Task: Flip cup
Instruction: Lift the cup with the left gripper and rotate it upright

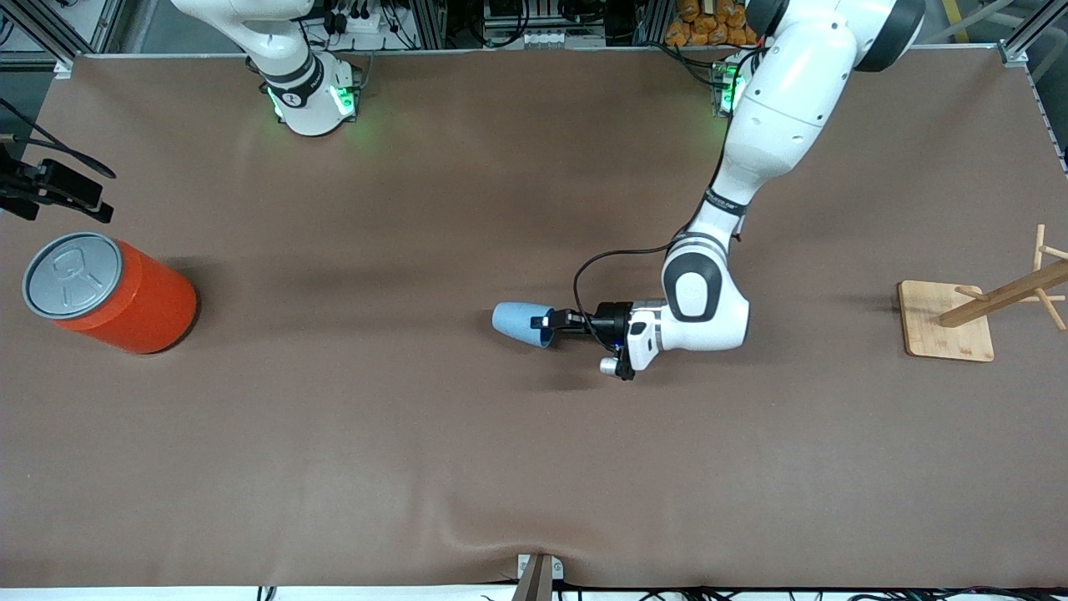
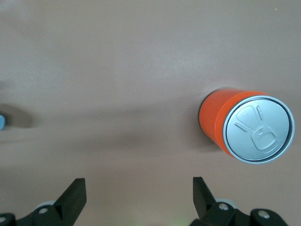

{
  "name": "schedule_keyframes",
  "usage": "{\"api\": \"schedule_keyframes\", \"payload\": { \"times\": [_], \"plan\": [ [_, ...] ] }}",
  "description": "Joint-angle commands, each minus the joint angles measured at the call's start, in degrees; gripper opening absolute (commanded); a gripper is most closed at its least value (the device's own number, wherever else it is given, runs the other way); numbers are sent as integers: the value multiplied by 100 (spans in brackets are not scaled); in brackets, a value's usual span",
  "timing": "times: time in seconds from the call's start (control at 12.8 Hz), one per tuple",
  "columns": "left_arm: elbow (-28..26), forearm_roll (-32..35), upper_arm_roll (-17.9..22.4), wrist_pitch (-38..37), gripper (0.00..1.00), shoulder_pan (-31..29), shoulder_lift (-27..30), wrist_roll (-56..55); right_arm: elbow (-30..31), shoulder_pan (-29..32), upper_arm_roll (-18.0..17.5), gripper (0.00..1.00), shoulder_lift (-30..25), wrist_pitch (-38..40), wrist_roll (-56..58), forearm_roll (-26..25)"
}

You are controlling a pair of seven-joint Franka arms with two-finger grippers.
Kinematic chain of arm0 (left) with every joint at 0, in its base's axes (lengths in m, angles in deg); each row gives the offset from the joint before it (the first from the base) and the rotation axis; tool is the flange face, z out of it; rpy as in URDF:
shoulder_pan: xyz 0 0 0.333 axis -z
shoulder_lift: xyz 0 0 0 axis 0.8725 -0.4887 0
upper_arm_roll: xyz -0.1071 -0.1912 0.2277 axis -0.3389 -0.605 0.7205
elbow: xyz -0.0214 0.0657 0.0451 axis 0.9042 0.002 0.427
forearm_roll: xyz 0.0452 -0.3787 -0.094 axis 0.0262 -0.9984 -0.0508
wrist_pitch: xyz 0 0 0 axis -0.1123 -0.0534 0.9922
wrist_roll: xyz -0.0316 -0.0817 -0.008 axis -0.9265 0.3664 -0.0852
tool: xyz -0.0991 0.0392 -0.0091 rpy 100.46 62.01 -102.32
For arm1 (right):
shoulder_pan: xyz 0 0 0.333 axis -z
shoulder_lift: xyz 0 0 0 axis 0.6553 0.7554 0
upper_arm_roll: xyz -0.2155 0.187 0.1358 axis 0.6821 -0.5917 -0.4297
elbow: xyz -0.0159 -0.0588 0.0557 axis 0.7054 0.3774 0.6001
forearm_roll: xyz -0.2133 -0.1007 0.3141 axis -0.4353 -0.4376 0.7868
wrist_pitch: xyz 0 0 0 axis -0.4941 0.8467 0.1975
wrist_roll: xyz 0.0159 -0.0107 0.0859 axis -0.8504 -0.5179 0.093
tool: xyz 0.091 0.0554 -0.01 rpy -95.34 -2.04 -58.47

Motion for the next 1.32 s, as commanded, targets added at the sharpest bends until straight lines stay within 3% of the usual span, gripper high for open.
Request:
{"api": "schedule_keyframes", "payload": {
  "times": [0.0, 0.31, 0.55, 0.93, 1.25],
  "plan": [
    [-103, 287, 32, -200, 0, -49, 583, -806, -124, 98, -53, 100, 59, 24, 58, 45],
    [-121, 1568, 50, -227, 0, -224, 1550, -2361, -124, 98, -53, 100, 59, 24, 58, 45],
    [-121, 3148, 59, -297, 0, -496, 2130, -3215, -124, 98, -53, 100, 59, 24, 58, 45],
    [-217, 5171, 59, -780, 0, -1208, 2711, -3305, -124, 98, -44, 100, 59, 24, 58, 36],
    [-840, 7087, 50, -798, 0, -1691, 3124, -3437, -124, 98, -44, 100, 59, 24, 58, 36]
  ]
}}
